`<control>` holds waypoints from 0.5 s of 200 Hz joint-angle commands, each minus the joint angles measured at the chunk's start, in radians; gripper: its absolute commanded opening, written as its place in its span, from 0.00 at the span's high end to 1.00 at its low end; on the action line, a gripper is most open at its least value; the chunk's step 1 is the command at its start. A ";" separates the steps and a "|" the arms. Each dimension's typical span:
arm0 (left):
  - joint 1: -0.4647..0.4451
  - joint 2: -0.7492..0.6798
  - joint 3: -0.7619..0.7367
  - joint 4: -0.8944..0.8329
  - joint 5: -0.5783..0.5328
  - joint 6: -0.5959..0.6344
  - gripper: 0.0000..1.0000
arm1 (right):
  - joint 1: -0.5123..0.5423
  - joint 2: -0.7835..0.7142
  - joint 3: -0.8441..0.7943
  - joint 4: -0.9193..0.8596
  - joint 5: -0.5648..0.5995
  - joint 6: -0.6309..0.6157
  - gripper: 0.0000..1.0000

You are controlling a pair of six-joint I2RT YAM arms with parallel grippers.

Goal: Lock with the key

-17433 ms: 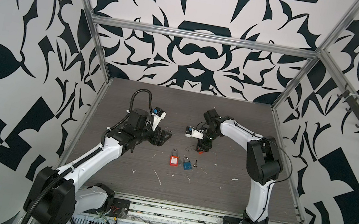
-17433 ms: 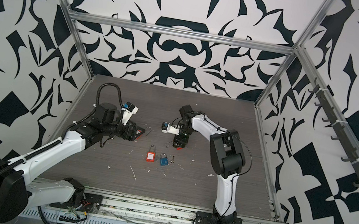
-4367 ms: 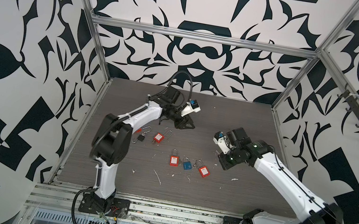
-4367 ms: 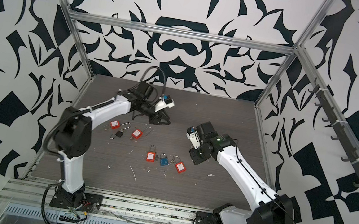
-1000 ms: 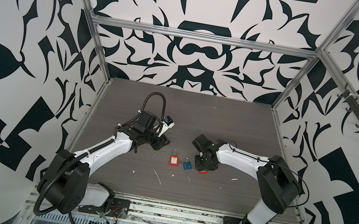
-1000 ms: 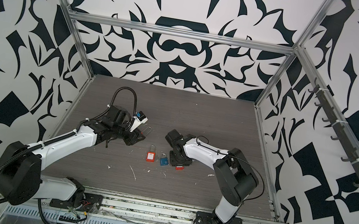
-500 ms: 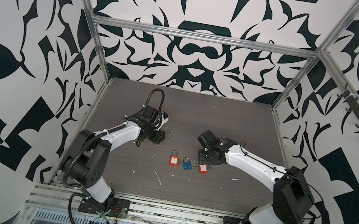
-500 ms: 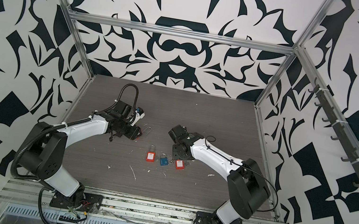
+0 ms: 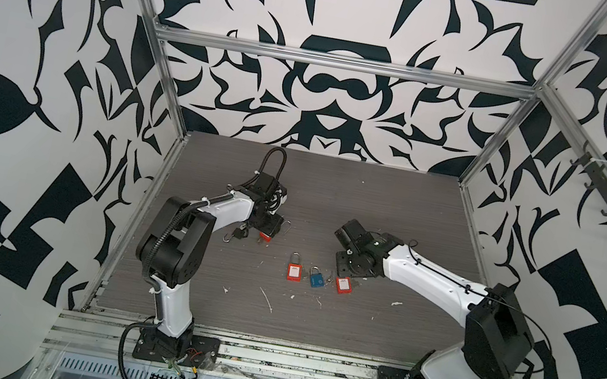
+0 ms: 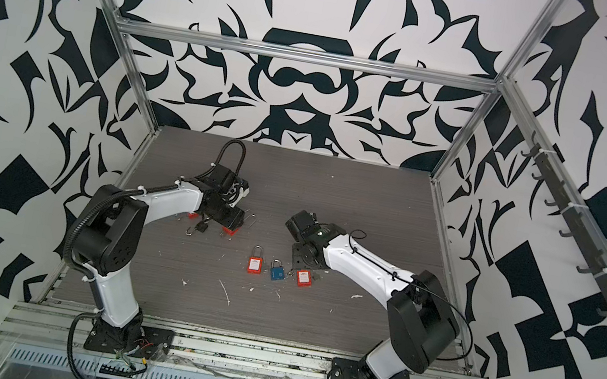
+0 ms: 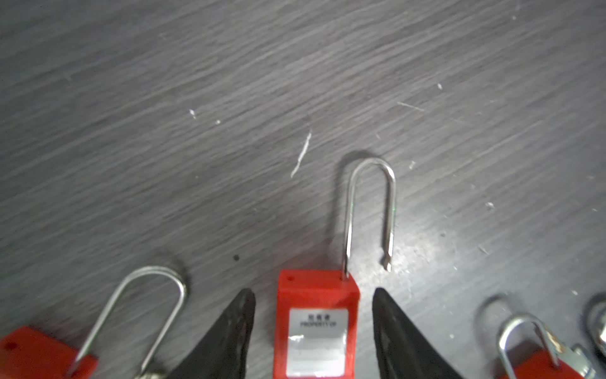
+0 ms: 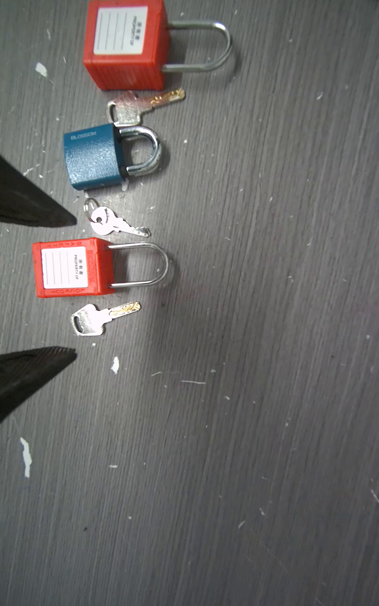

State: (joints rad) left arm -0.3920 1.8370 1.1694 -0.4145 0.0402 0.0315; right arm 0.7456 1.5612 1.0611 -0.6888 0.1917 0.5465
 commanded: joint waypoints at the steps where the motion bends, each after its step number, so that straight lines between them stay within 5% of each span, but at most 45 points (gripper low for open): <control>1: 0.002 0.010 0.010 -0.053 -0.022 -0.046 0.41 | -0.003 -0.006 0.004 -0.009 0.017 -0.006 0.39; 100: -0.015 -0.071 -0.084 0.027 0.236 -0.318 0.44 | -0.003 -0.039 0.009 0.005 0.011 -0.044 0.39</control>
State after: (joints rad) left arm -0.3954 1.8114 1.1038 -0.4263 0.1646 -0.1726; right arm 0.7456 1.5604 1.0565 -0.6830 0.1913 0.5236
